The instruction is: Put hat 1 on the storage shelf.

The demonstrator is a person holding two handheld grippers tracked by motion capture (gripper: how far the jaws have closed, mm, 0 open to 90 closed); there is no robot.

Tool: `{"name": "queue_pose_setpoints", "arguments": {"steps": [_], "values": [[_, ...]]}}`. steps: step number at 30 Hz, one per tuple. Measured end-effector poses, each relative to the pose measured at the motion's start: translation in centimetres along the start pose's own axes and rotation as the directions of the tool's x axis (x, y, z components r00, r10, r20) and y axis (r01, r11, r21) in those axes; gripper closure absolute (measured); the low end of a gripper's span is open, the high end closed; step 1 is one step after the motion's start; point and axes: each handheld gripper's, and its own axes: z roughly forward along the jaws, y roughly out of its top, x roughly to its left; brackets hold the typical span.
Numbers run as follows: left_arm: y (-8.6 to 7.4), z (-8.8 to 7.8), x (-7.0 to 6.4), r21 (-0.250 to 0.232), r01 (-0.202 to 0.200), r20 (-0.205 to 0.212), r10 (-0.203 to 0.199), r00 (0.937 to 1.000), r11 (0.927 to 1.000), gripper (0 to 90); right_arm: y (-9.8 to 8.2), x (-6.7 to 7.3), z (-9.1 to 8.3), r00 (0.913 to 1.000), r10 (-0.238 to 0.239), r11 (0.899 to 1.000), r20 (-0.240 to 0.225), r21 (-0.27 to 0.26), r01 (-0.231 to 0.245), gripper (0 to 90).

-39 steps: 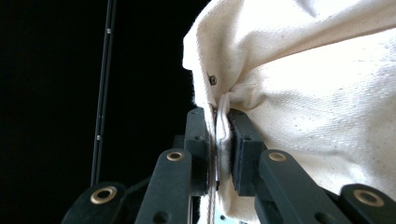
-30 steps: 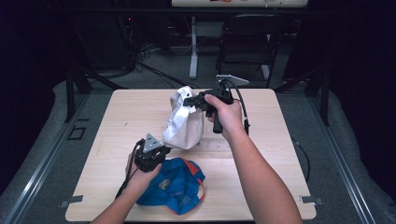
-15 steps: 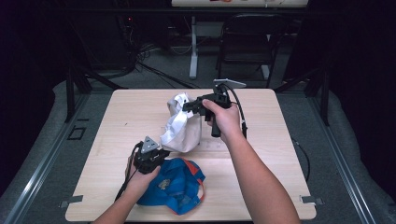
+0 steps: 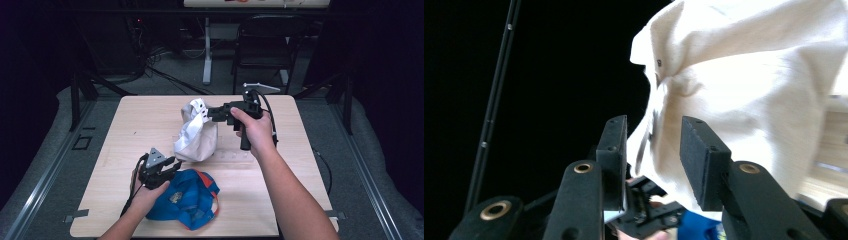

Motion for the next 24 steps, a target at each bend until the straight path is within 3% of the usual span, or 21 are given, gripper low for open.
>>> {"name": "queue_pose_setpoints", "arguments": {"steps": [7, 11, 15, 20, 24], "values": [[-0.6, -2.0, 1.1, 0.000, 0.040, 0.006, -0.040, 0.9992, 0.9992, 60.3, -1.8, -0.7, -2.2, 0.9974, -0.066, 0.998, 0.030, -0.023, 0.067, 58.8], [-1.1, -3.1, 1.9, 0.021, 0.048, -0.018, -0.047, 0.9987, 0.9986, 58.2, -3.1, -1.4, -2.8, 0.9936, -0.105, 0.994, 0.041, -0.028, 0.106, 56.9], [-1.9, -4.0, 2.8, 0.002, 0.083, -0.038, -0.083, 0.9958, 0.9965, 53.4, -4.6, -2.2, -3.2, 0.9905, -0.129, 0.991, 0.046, -0.032, 0.131, 56.0], [-3.0, -4.5, 3.8, -0.004, 0.126, -0.062, -0.126, 0.9901, 0.9920, 50.5, -6.2, -3.2, -3.5, 0.9821, -0.171, 0.985, 0.078, -0.020, 0.173, 55.5], [-3.4, -4.7, 4.7, -0.009, 0.148, -0.061, -0.148, 0.9872, 0.9890, 52.2, -7.9, -4.4, -3.6, 0.9662, -0.226, 0.973, 0.125, -0.020, 0.230, 55.3]]}}
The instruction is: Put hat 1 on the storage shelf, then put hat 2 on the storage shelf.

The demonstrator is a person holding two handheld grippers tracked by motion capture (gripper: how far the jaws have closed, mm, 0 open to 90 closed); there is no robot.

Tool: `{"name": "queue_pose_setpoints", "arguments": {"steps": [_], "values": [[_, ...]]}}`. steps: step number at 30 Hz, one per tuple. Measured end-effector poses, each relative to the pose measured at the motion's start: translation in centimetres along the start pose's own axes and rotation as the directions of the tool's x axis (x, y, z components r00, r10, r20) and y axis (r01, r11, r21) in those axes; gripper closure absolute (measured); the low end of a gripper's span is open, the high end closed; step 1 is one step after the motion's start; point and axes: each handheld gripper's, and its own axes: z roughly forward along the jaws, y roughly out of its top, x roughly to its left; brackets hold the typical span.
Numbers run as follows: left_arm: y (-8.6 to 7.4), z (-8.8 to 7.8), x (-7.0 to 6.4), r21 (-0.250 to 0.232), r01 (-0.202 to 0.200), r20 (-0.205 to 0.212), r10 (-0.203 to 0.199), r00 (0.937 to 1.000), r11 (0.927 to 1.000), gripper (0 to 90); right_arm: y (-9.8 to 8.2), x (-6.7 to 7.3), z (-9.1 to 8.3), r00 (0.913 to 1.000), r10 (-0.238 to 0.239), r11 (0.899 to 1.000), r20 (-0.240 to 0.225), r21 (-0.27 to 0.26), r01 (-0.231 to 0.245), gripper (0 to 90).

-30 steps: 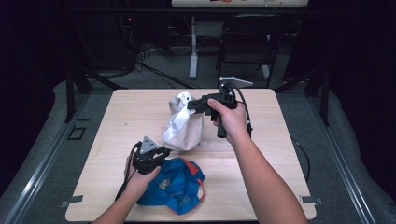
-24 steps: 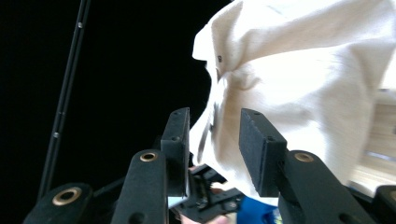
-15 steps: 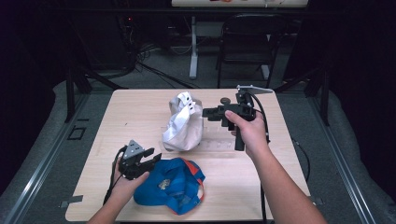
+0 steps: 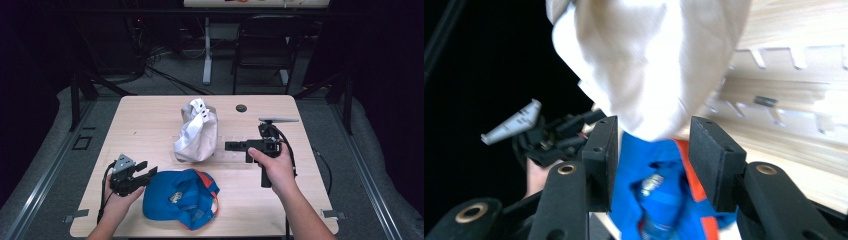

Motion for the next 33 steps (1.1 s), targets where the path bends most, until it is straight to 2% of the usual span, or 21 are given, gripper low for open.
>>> {"name": "queue_pose_setpoints", "arguments": {"steps": [6, 10, 12, 16, 19, 21, 23, 27, 33], "values": [[-0.3, -0.2, 0.7, -0.007, 0.012, -0.011, -0.013, 0.9999, 0.9999, 54.0, -2.5, -1.4, 0.6, 0.9978, -0.029, 0.999, 0.059, -0.028, 0.031, 55.6], [-0.4, -0.3, 1.0, -0.001, 0.017, -0.016, -0.017, 0.9997, 0.9999, 54.3, -4.1, -2.3, 0.9, 0.9966, -0.018, 1.000, 0.080, -0.010, 0.018, 59.4], [-0.6, -0.2, 1.0, -0.013, 0.022, -0.019, -0.023, 0.9996, 0.9997, 54.3, -4.9, -2.7, 0.9, 0.9963, -0.013, 1.000, 0.085, 0.002, 0.013, 59.7], [-0.6, -0.4, 1.2, -0.012, 0.026, -0.024, -0.027, 0.9994, 0.9996, 54.1, -6.1, -3.1, 0.9, 0.9897, -0.057, 0.998, 0.131, -0.010, 0.059, 57.9], [-0.7, -0.4, 1.3, -0.009, 0.027, -0.027, -0.027, 0.9992, 0.9996, 54.0, -6.9, -3.5, 0.9, 0.9921, -0.047, 0.999, 0.117, -0.008, 0.048, 57.5], [-0.8, -0.4, 1.4, -0.006, 0.030, -0.029, -0.031, 0.9991, 0.9995, 53.8, -7.3, -3.7, 1.1, 0.9898, -0.055, 0.998, 0.132, -0.006, 0.056, 56.8], [-0.9, -0.4, 1.5, -0.003, 0.029, -0.033, -0.029, 0.9990, 0.9996, 53.8, -7.8, -4.0, 1.2, 0.9903, -0.058, 0.998, 0.126, -0.006, 0.060, 56.9], [-1.1, -0.6, 1.7, -0.001, 0.033, -0.038, -0.033, 0.9988, 0.9995, 53.8, -8.8, -4.3, 1.5, 0.9943, -0.049, 0.999, 0.094, 0.004, 0.049, 57.1], [-1.6, -0.7, 1.7, 0.013, 0.033, -0.043, -0.032, 0.9986, 0.9994, 52.9, -10.4, -5.3, 3.0, 0.9977, -0.036, 0.999, 0.057, 0.038, 0.034, 58.9]]}}
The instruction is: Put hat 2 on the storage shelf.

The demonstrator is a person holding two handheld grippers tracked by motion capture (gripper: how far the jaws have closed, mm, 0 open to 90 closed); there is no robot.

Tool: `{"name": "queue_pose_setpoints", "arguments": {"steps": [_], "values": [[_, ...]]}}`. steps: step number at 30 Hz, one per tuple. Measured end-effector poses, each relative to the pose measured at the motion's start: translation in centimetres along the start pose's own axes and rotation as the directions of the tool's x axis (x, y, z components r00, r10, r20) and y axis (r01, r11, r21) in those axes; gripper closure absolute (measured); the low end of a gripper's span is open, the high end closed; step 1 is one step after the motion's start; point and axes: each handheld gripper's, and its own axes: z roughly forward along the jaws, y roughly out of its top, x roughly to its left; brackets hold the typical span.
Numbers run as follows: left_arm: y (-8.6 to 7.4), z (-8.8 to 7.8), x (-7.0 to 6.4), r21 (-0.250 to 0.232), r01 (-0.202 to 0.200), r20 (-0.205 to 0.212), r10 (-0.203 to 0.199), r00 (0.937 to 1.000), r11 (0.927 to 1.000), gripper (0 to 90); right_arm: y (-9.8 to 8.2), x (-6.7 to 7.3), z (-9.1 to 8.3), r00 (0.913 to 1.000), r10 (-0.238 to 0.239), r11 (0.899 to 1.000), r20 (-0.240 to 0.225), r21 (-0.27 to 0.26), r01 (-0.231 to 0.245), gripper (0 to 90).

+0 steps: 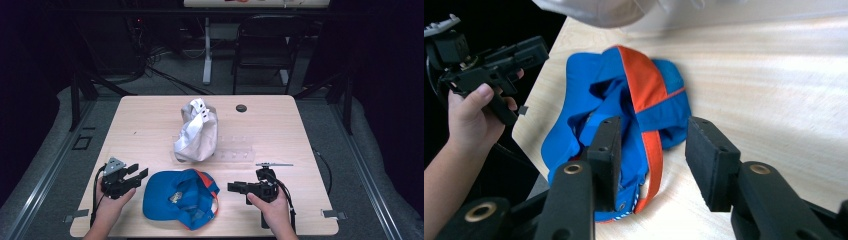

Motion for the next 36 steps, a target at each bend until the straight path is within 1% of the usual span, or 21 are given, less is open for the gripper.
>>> {"name": "queue_pose_setpoints", "arguments": {"steps": [1, 2, 3, 4, 6, 8, 9, 10, 14, 15, 16, 17, 18, 23, 27, 28, 29, 30, 31, 35, 36], "values": [[0.0, 0.0, 0.0, 0.005, -0.004, -0.001, 0.004, 1.0000, 1.0000, 52.9, -0.1, -0.1, 0.2, 1.0000, 0.002, 1.000, 0.000, 0.003, -0.002, 58.9], [-0.1, 0.0, 0.0, 0.002, -0.006, -0.005, 0.006, 1.0000, 1.0000, 52.9, -0.1, -0.2, 0.3, 0.9992, -0.020, 0.999, 0.035, 0.038, 0.018, 58.9], [-0.2, 0.0, 0.1, 0.000, -0.007, -0.006, 0.007, 1.0000, 1.0000, 52.9, -0.3, -0.4, 0.7, 0.9998, -0.011, 0.999, 0.019, 0.038, 0.011, 58.9], [-0.2, -0.1, 0.2, 0.007, -0.007, -0.009, 0.008, 0.9999, 0.9999, 52.9, -0.4, -0.5, 1.0, 0.9997, 0.000, 0.999, 0.024, 0.035, -0.001, 58.9], [-0.4, -0.3, 0.3, 0.006, 0.001, -0.016, 0.000, 0.9999, 1.0000, 52.9, -0.5, -0.8, 1.5, 0.9997, 0.003, 0.998, 0.025, 0.064, -0.004, 58.9], [-0.5, -0.4, 0.4, 0.008, 0.004, -0.019, -0.004, 0.9998, 1.0000, 52.8, -0.6, -0.9, 2.0, 0.9998, 0.017, 0.998, 0.011, 0.066, -0.018, 58.9], [-0.6, -0.5, 0.5, 0.007, 0.008, -0.024, -0.008, 0.9997, 0.9999, 52.8, -0.5, -1.0, 2.0, 0.9998, -0.003, 0.995, 0.022, 0.098, 0.001, 59.0], [-0.7, -0.6, 0.5, 0.009, 0.008, -0.025, -0.007, 0.9997, 0.9999, 52.9, -0.6, -1.0, 2.3, 0.9999, 0.015, 0.997, 0.009, 0.082, -0.015, 59.0], [-0.9, -0.7, 0.7, 0.005, 0.013, -0.030, -0.013, 0.9995, 0.9999, 52.8, -0.8, -1.0, 3.1, 0.9999, 0.007, 0.993, -0.010, 0.119, -0.005, 59.6], [-1.0, -0.8, 0.7, 0.004, 0.014, -0.029, -0.014, 0.9995, 0.9999, 52.8, -0.7, -1.0, 3.2, 1.0000, -0.008, 0.990, 0.006, 0.140, 0.007, 59.6], [-1.0, -0.8, 0.7, 0.008, 0.013, -0.030, -0.013, 0.9995, 0.9999, 52.8, -1.0, -0.9, 3.8, 0.9971, 0.040, 0.994, -0.064, 0.102, -0.034, 59.7], [-1.0, -0.9, 0.7, 0.009, 0.013, -0.032, -0.013, 0.9994, 0.9999, 52.8, -0.9, -0.9, 3.8, 0.9996, 0.012, 0.989, -0.027, 0.146, -0.008, 59.9], [-1.0, -0.9, 0.7, 0.007, 0.015, -0.032, -0.015, 0.9994, 0.9999, 52.8, -0.9, -0.9, 3.9, 0.9995, 0.009, 0.986, -0.030, 0.164, -0.004, 60.0], [-1.1, -1.0, 0.9, 0.010, 0.018, -0.034, -0.018, 0.9993, 0.9998, 52.7, -1.3, -0.9, 5.1, 0.9991, 0.012, 0.979, -0.040, 0.204, -0.004, 60.0], [-1.2, -1.1, 0.9, 0.004, 0.022, -0.038, -0.022, 0.9990, 0.9997, 52.7, -1.4, -1.0, 5.7, 0.9986, 0.020, 0.977, -0.048, 0.212, -0.010, 59.6], [-1.2, -1.2, 1.0, 0.011, 0.022, -0.035, -0.021, 0.9992, 0.9997, 52.7, -1.4, -1.1, 5.8, 0.9987, 0.017, 0.974, -0.049, 0.226, -0.005, 59.5], [-1.2, -1.2, 1.0, 0.013, 0.021, -0.038, -0.021, 0.9991, 0.9997, 52.7, -1.4, -1.1, 5.8, 0.9987, 0.018, 0.973, -0.047, 0.231, -0.007, 59.6], [-1.2, -1.3, 1.0, 0.012, 0.022, -0.038, -0.022, 0.9990, 0.9997, 52.7, -1.3, -1.1, 5.9, 0.9997, 0.006, 0.971, -0.025, 0.238, 0.000, 59.6], [-1.2, -1.3, 1.0, 0.008, 0.024, -0.038, -0.024, 0.9990, 0.9997, 52.7, -1.4, -1.1, 6.1, 0.9983, 0.029, 0.972, -0.051, 0.234, -0.016, 59.6], [-1.3, -1.3, 1.0, 0.000, 0.027, -0.040, -0.027, 0.9988, 0.9996, 52.7, -1.5, -1.2, 6.6, 0.9961, 0.042, 0.970, -0.077, 0.243, -0.023, 59.7], [-1.3, -1.3, 1.1, 0.002, 0.028, -0.038, -0.028, 0.9989, 0.9996, 52.7, -1.3, -1.2, 6.4, 0.9985, 0.027, 0.963, -0.049, 0.269, -0.013, 59.8]]}}
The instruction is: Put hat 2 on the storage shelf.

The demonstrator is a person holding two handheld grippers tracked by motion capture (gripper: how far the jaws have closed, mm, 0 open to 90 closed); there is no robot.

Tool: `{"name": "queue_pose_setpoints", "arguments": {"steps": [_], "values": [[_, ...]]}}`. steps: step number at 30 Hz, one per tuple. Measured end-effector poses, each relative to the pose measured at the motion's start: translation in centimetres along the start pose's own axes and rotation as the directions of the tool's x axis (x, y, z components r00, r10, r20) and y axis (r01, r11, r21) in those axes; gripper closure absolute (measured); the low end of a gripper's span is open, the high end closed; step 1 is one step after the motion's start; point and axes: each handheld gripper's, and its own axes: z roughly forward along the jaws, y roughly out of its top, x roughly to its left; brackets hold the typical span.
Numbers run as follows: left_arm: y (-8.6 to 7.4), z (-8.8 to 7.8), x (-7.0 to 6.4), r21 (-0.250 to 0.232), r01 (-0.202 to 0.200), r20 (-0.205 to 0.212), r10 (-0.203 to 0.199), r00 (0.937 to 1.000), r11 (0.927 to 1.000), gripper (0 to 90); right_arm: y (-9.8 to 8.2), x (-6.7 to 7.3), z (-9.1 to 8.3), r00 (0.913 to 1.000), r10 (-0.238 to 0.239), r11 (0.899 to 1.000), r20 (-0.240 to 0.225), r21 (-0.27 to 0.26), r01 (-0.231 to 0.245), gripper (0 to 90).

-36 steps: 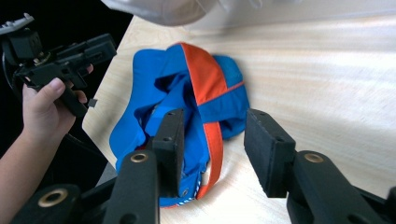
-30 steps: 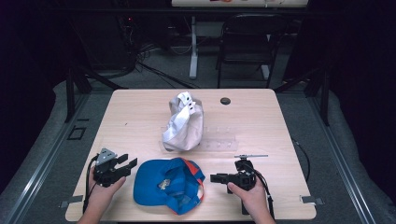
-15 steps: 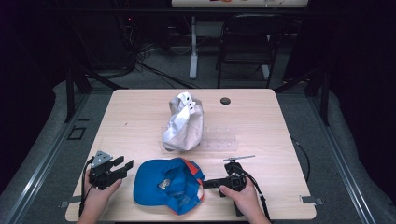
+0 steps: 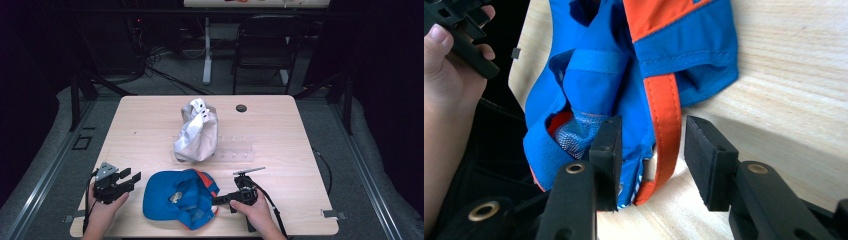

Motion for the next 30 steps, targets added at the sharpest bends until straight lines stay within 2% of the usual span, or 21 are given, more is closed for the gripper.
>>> {"name": "queue_pose_setpoints", "arguments": {"steps": [1, 2, 7, 12, 19, 24, 30], "values": [[0.0, 0.0, 0.0, 0.000, 0.001, 0.000, -0.001, 1.0000, 1.0000, 52.6, -0.2, -0.1, 0.7, 0.9934, 0.035, 0.998, -0.109, -0.045, -0.040, 60.0], [0.0, 0.0, 0.0, 0.000, 0.001, -0.001, -0.001, 1.0000, 1.0000, 52.7, 0.0, -0.1, 0.4, 0.9993, 0.011, 1.000, -0.036, 0.002, -0.010, 60.6], [0.0, 0.0, 0.0, 0.000, -0.001, -0.001, 0.001, 1.0000, 1.0000, 52.7, 0.0, -0.1, 0.4, 0.9972, 0.020, 1.000, -0.072, 0.023, -0.018, 63.8], [0.0, 0.0, 0.0, -0.001, 0.002, 0.003, -0.002, 1.0000, 1.0000, 52.7, 0.0, 0.0, 0.1, 0.9943, 0.032, 0.999, -0.102, 0.010, -0.031, 70.1], [0.0, 0.0, 0.0, 0.000, 0.003, 0.002, -0.003, 1.0000, 1.0000, 52.7, 0.0, 0.3, -0.2, 0.9940, 0.036, 0.999, -0.104, -0.001, -0.036, 76.1], [0.0, 0.0, 0.0, 0.001, 0.004, 0.004, -0.004, 1.0000, 1.0000, 52.7, 0.1, 0.4, -0.5, 0.9892, 0.062, 0.998, -0.133, -0.018, -0.064, 77.0], [0.0, 0.0, 0.0, 0.002, 0.002, 0.006, -0.002, 1.0000, 1.0000, 52.7, 0.2, 0.5, -0.9, 0.9895, 0.075, 0.996, -0.124, -0.034, -0.080, 77.4]]}}
